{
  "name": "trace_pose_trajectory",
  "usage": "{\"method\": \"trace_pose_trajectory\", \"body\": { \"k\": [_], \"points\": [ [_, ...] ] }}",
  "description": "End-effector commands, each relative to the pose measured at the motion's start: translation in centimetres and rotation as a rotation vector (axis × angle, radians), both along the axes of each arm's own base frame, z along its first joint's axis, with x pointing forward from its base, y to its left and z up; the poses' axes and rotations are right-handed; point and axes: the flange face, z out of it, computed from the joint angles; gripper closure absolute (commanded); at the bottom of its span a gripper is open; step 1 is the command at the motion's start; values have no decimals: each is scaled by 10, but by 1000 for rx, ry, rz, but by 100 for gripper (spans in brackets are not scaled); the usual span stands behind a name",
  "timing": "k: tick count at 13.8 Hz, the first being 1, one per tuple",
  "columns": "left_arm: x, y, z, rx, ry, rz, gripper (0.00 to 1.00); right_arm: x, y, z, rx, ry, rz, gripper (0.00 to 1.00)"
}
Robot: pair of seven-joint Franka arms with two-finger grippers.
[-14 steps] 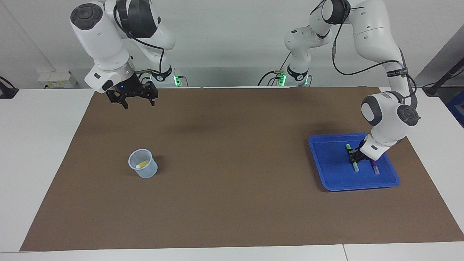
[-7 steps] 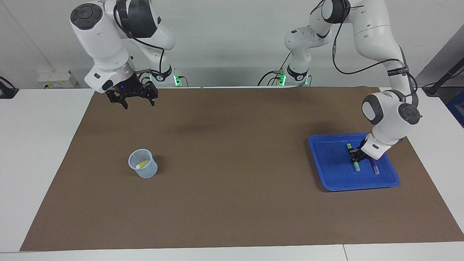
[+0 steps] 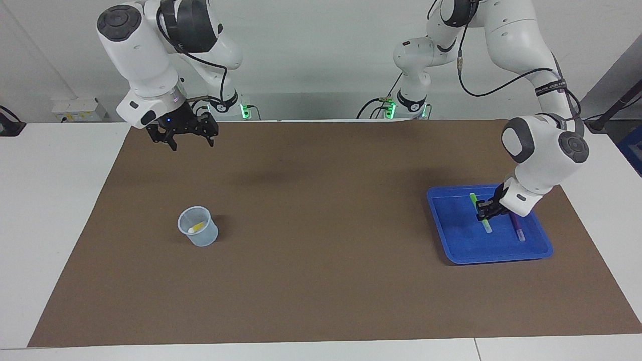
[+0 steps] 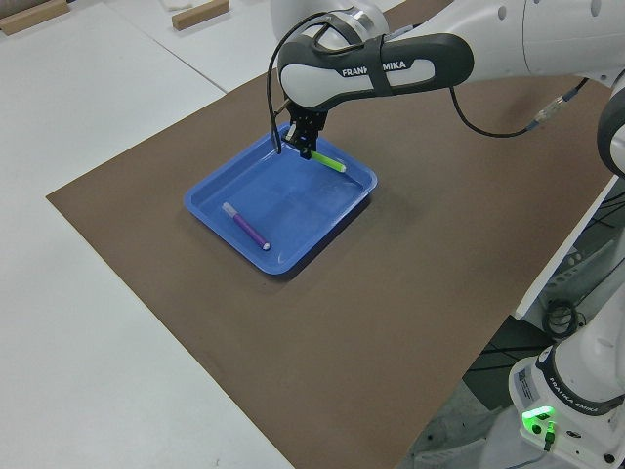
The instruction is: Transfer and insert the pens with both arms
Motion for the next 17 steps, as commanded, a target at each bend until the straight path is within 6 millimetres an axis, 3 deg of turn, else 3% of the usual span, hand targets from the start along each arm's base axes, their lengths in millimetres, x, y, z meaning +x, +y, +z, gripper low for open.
{"method": "trace_pose_trajectory", "body": {
  "k": [1, 4, 7, 11, 12, 17],
  "points": [
    [-15, -34, 18, -32, 72, 140, 100, -7, -2, 0, 8, -17, -28, 0],
    [-26, -84, 20, -89, 146, 292, 100, -7, 0, 1, 9, -18, -25, 0],
    [-33, -119, 22, -149, 211, 442, 100, -5, 4, -3, 31, -34, -27, 0],
    [-48, -191, 29, -250, 344, 662, 100, -7, 18, -13, 153, -35, -55, 0],
    [-50, -207, 32, -291, 385, 732, 100, -3, 27, -17, 199, -74, -76, 0],
    [-67, -281, 38, -404, 495, 1004, 100, 6, 118, -22, 342, -220, -363, 0]
  ]
}}
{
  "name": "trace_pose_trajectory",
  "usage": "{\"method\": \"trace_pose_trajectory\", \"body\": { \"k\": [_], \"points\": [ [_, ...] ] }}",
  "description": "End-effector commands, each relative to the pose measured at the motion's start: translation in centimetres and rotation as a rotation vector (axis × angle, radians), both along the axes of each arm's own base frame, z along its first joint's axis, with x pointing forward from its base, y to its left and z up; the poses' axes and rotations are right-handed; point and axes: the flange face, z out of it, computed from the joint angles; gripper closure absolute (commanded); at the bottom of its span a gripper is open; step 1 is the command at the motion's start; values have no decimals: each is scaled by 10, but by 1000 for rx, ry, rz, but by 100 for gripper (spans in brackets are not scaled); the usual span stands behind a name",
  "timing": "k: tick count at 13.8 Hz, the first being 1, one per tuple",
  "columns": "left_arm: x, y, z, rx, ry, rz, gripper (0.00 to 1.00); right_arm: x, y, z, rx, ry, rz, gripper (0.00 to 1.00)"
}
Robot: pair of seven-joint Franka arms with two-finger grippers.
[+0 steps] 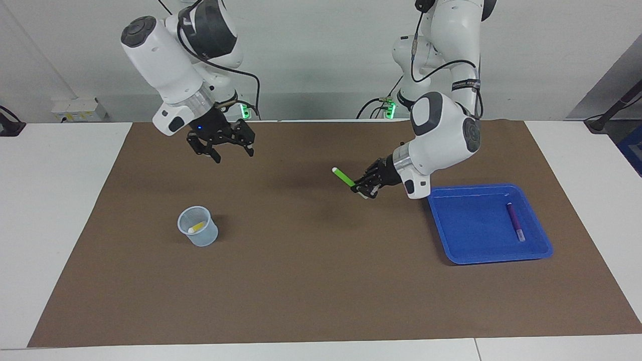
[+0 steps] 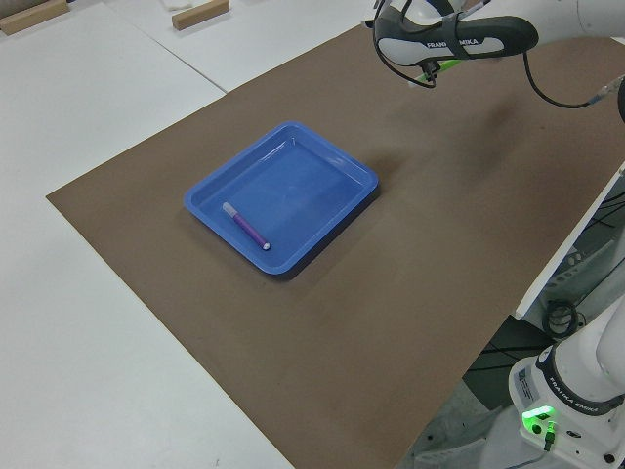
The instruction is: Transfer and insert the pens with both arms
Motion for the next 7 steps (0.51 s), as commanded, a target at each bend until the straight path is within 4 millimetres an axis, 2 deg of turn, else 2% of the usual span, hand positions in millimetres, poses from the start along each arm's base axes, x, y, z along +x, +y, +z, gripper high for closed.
{"method": "trace_pose_trajectory", "body": {
  "k": [1, 2, 4, 6, 7],
  "points": [
    [-12, -28, -1, -39, 37, 133, 100, -4, 36, -9, 71, -44, -178, 0],
    [-23, -50, -3, -44, 20, 142, 100, -3, 40, -13, 81, -38, -192, 0],
    [-34, -80, -7, -90, 59, 300, 100, -1, 46, -26, 84, -14, -179, 0],
    [-39, -90, -6, -135, 111, 387, 100, 1, 52, -38, 80, -2, -134, 0],
    [-39, -87, -8, -143, 128, 397, 100, -1, 56, -42, 68, -11, -52, 0]
  ]
}}
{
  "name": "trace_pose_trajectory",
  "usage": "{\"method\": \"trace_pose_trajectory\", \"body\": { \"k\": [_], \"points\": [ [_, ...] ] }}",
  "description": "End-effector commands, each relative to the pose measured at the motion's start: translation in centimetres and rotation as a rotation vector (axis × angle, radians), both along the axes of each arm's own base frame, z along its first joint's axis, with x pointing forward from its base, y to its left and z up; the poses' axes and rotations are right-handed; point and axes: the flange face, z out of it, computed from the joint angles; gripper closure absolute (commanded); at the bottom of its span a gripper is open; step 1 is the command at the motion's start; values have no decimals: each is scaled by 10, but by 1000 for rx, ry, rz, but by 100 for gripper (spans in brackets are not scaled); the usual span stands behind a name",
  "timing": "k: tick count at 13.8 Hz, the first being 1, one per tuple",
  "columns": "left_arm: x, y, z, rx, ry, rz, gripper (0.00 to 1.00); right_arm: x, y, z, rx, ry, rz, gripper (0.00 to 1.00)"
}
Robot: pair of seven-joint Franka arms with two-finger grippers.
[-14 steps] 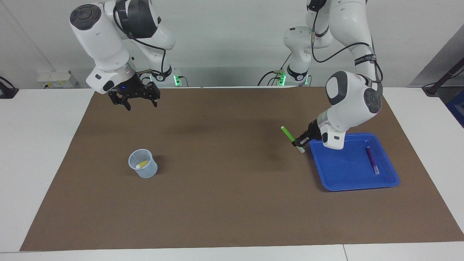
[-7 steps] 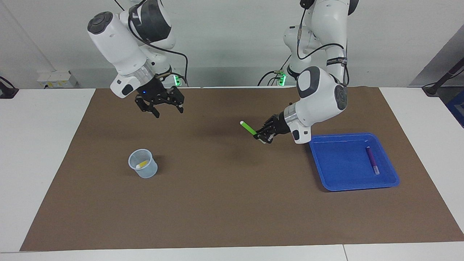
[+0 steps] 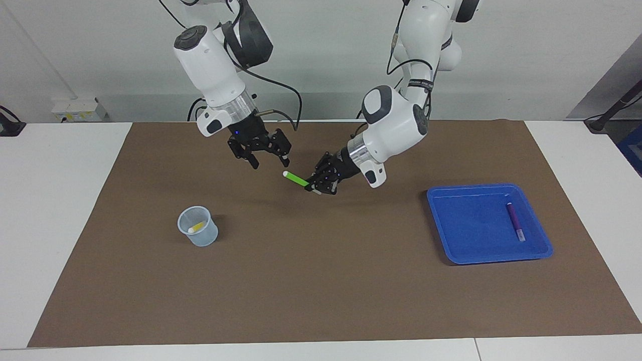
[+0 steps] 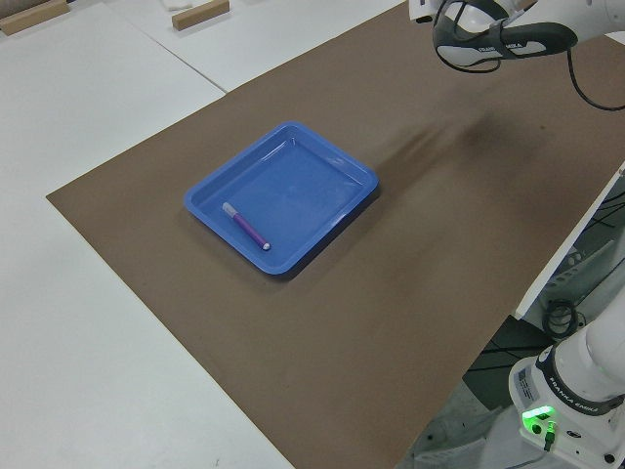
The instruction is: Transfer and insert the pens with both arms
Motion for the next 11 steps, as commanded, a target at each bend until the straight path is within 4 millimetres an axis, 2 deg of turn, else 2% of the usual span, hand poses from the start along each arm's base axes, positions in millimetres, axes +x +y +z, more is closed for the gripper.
{"method": "trace_pose_trajectory", "body": {
  "k": [1, 3, 8, 11],
  "points": [
    [1, 12, -3, -38, 60, 72, 100, 1, 2, -15, 1, -13, 137, 0],
    [-4, 6, -2, -45, 64, 61, 100, 3, -13, -19, 7, 4, 212, 0],
    [-8, 0, -1, -58, 74, 59, 100, 3, -17, -16, 45, -5, 305, 0],
    [-8, 0, -1, -58, 73, 56, 100, 10, -32, -13, 73, -21, 356, 0]
  ]
}}
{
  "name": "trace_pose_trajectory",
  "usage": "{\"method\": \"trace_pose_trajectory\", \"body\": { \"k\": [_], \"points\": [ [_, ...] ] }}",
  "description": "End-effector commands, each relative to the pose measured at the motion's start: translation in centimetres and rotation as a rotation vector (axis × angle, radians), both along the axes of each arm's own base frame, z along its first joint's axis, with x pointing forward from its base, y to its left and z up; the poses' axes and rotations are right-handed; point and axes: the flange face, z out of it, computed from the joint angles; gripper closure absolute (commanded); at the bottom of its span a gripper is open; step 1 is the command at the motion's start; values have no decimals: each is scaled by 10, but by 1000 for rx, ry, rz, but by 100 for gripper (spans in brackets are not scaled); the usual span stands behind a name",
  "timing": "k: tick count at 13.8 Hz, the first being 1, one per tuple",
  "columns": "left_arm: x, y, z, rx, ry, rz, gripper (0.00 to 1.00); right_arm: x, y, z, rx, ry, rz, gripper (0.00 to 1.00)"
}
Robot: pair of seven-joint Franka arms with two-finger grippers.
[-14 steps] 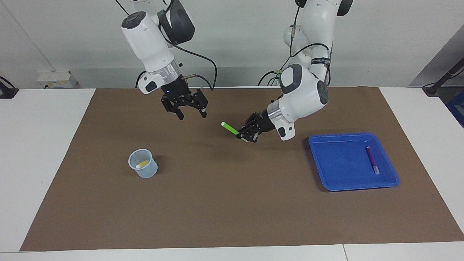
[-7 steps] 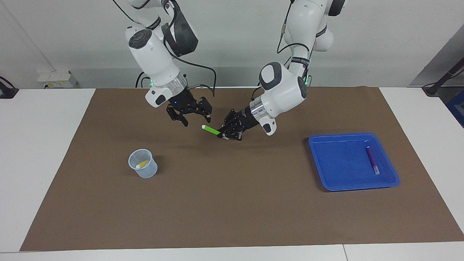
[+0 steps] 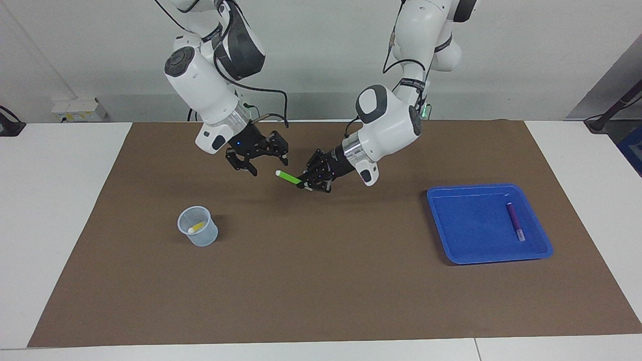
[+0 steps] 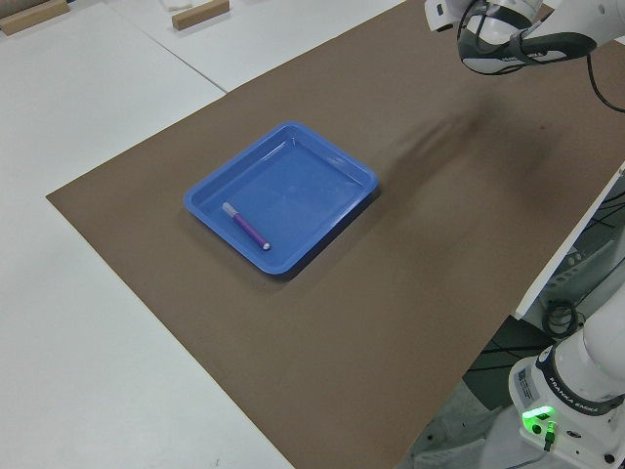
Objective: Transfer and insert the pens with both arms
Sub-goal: 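Grasp the green pen with the right gripper from the left gripper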
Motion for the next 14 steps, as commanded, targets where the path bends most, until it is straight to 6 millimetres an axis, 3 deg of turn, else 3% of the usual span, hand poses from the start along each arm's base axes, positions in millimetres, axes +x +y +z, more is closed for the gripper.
{"method": "trace_pose_trajectory", "body": {
  "k": [1, 7, 13, 14],
  "points": [
    [-6, 2, 2, -11, 17, 10, 100, 7, -17, 5, 48, 0, 48, 1],
    [-7, -6, 6, -12, 6, 3, 100, 32, -13, -4, 136, -8, 21, 8],
    [-9, -7, 6, -13, 10, -3, 100, 33, -3, -9, 142, -9, 22, 41],
    [-8, -7, 7, -15, 10, -2, 100, 32, -2, -9, 142, -7, 21, 42]
  ]
}}
